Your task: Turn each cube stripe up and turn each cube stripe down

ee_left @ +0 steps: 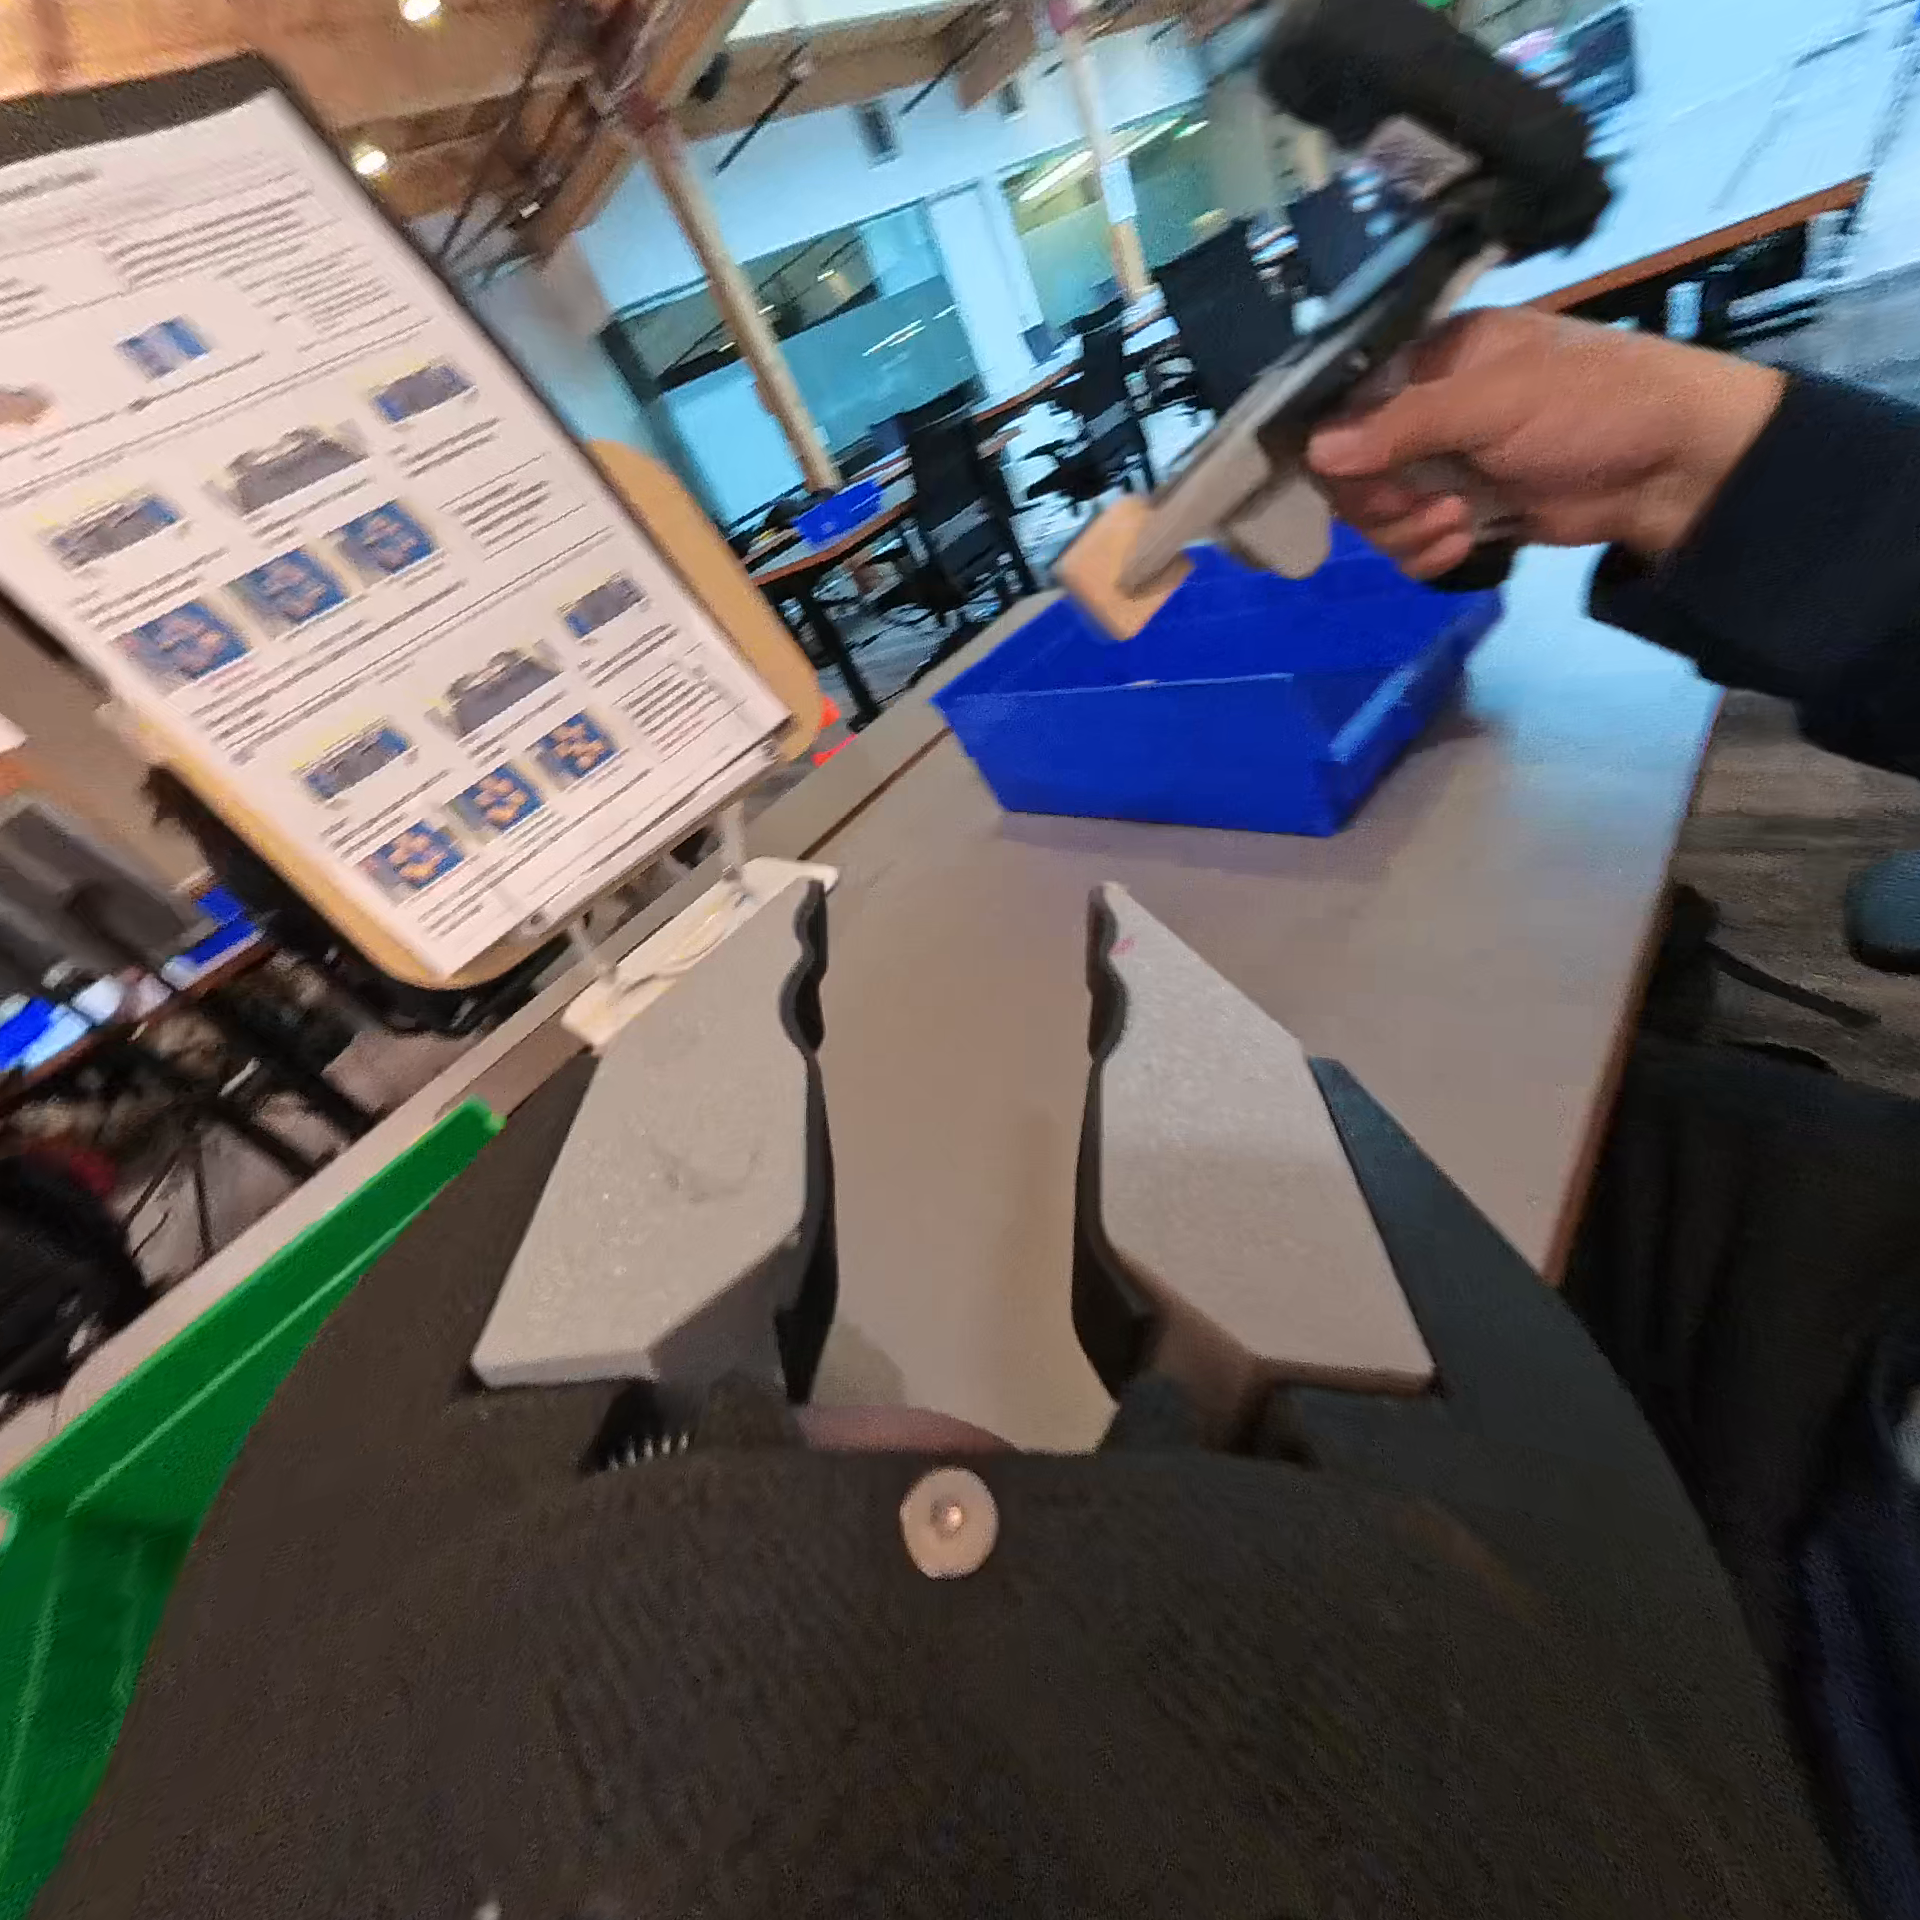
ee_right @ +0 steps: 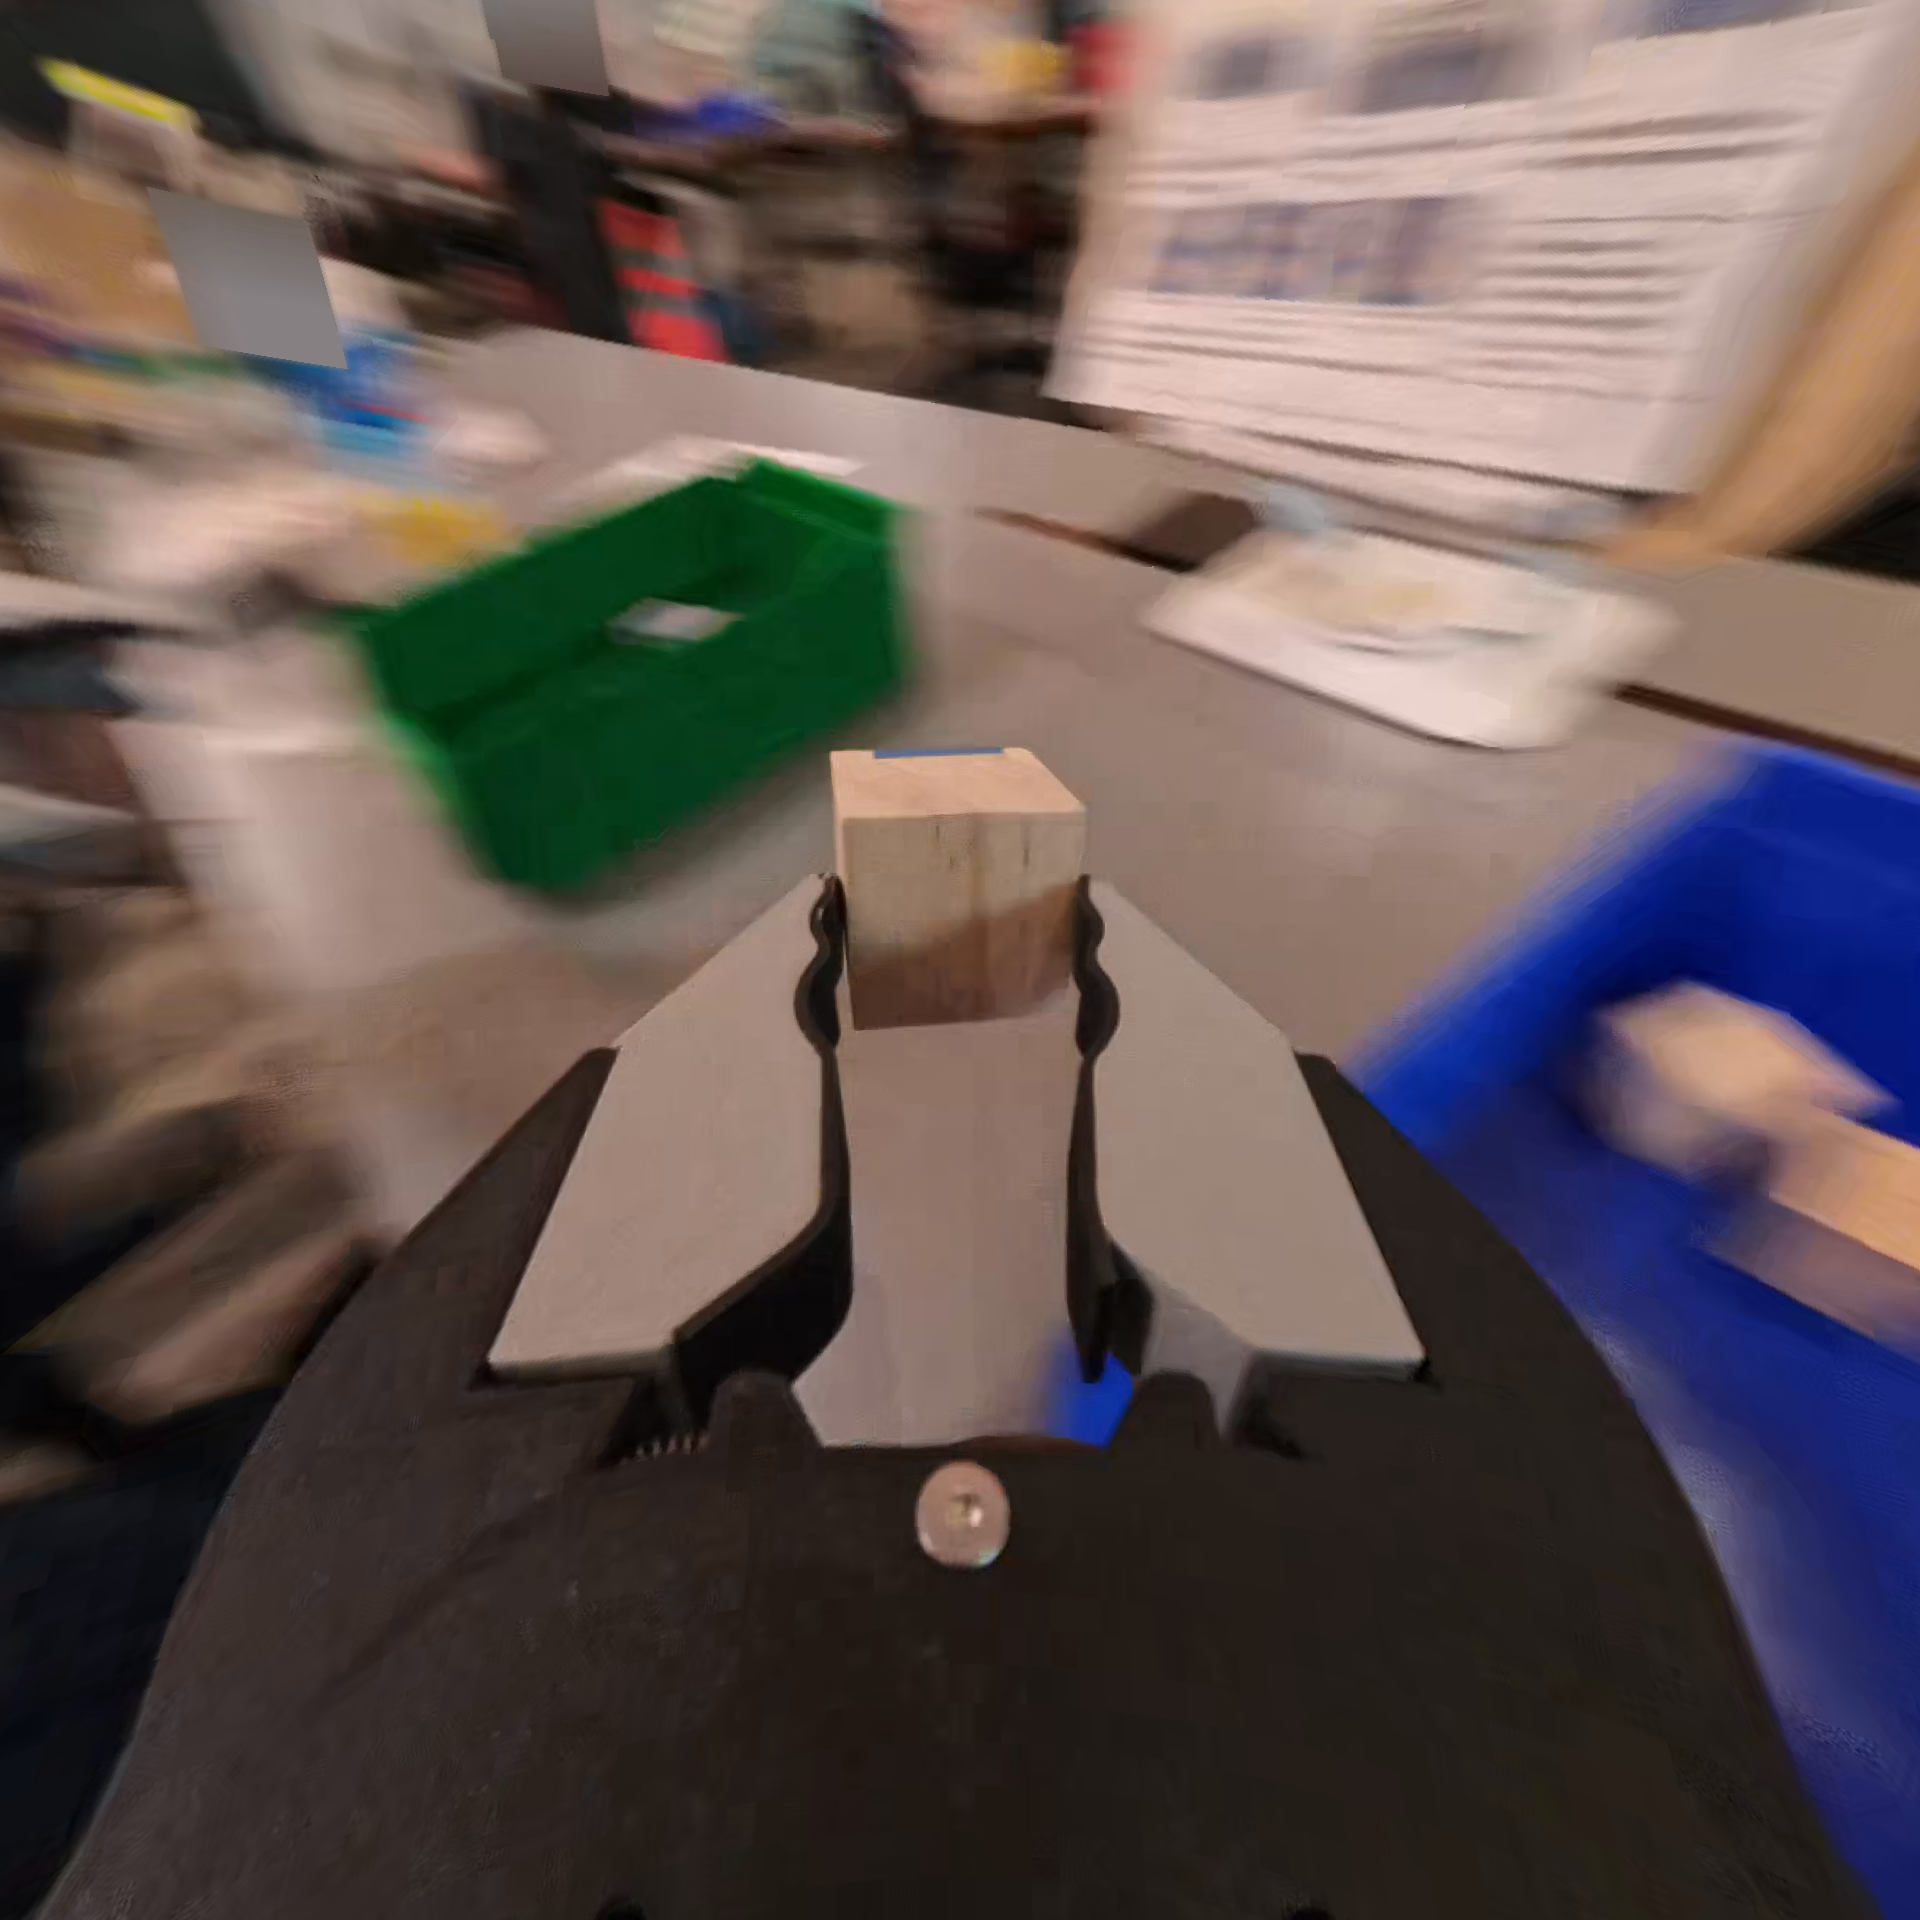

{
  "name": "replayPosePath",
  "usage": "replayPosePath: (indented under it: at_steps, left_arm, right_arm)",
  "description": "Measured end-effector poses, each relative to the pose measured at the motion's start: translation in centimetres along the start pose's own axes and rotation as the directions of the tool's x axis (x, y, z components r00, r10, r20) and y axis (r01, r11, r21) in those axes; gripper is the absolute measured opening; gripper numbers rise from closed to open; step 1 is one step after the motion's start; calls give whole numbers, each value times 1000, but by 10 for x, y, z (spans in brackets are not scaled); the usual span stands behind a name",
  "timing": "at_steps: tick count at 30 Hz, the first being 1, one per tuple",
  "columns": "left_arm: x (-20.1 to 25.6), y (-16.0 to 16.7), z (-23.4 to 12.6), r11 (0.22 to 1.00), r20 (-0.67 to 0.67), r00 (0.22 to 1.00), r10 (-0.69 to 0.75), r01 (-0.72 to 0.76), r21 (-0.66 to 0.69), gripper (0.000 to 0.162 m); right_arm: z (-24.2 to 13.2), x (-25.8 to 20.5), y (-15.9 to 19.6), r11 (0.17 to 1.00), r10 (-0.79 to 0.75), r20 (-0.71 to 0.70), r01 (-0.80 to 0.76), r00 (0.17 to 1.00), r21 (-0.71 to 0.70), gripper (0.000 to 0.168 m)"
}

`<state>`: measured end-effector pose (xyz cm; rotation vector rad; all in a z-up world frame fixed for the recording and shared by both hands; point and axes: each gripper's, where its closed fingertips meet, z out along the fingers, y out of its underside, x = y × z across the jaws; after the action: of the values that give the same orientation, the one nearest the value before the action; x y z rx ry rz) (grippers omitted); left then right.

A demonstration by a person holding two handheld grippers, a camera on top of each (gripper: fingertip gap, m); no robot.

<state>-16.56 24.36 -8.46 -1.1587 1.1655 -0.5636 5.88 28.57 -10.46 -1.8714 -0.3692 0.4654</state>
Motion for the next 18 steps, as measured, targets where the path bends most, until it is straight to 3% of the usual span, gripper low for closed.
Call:
replayPosePath:
  at_steps: [2,4,11,18]
  left_arm:
    - [-18,3,-3,998,68,996,-59,60,-12,46]
    - [-28,5,-5,993,97,988,-117,118,-7,43]
    - [-46,26,-5,982,158,974,-164,177,-66,41]
    - [-49,38,-4,980,165,976,-142,162,-113,41]
  right_arm:
    - [-26,82,22,994,-43,-330,8,943,-107,42]
    - [-49,135,49,976,-48,-503,-66,863,-206,42]
    - [-62,203,111,879,-165,-662,-195,731,-435,42]
    - [-46,242,117,847,-105,-725,-320,681,-424,42]
